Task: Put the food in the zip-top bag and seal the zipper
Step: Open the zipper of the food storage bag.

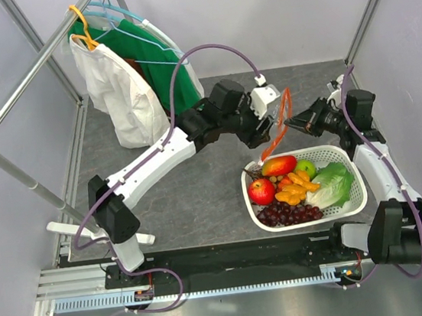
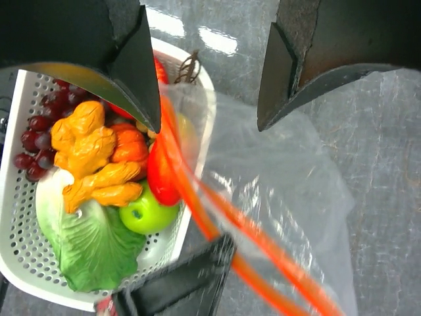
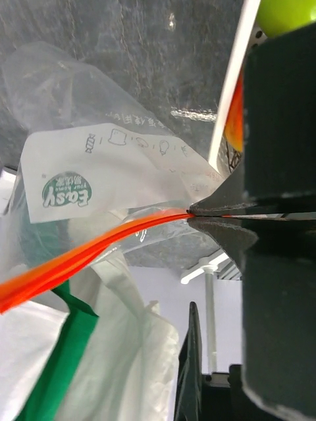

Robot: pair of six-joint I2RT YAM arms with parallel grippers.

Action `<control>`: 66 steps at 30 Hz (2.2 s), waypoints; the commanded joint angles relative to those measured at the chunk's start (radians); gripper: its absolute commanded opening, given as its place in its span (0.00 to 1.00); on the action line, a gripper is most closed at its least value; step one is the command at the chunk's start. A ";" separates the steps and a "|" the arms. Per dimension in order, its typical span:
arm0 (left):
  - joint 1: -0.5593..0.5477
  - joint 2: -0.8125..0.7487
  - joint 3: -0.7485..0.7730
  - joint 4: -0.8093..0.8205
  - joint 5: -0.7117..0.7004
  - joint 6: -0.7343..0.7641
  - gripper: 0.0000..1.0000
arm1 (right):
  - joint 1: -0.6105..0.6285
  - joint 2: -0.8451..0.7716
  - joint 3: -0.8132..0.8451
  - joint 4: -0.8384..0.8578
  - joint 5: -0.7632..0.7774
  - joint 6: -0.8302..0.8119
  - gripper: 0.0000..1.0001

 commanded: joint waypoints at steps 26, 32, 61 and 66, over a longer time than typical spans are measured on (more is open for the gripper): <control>-0.060 0.277 0.351 0.027 -0.550 -0.268 0.62 | 0.193 -0.174 -0.071 0.053 0.079 0.033 0.00; -0.068 0.283 0.319 -0.031 -0.633 -0.255 0.61 | 0.193 -0.188 -0.069 0.067 0.125 0.059 0.00; 0.036 0.007 0.154 -0.226 -0.098 -0.242 0.02 | 0.193 -0.159 -0.036 -0.145 0.380 -0.233 0.00; 0.171 -0.005 0.130 -0.182 0.195 -0.268 0.02 | 0.193 -0.125 -0.025 -0.175 0.435 -0.345 0.00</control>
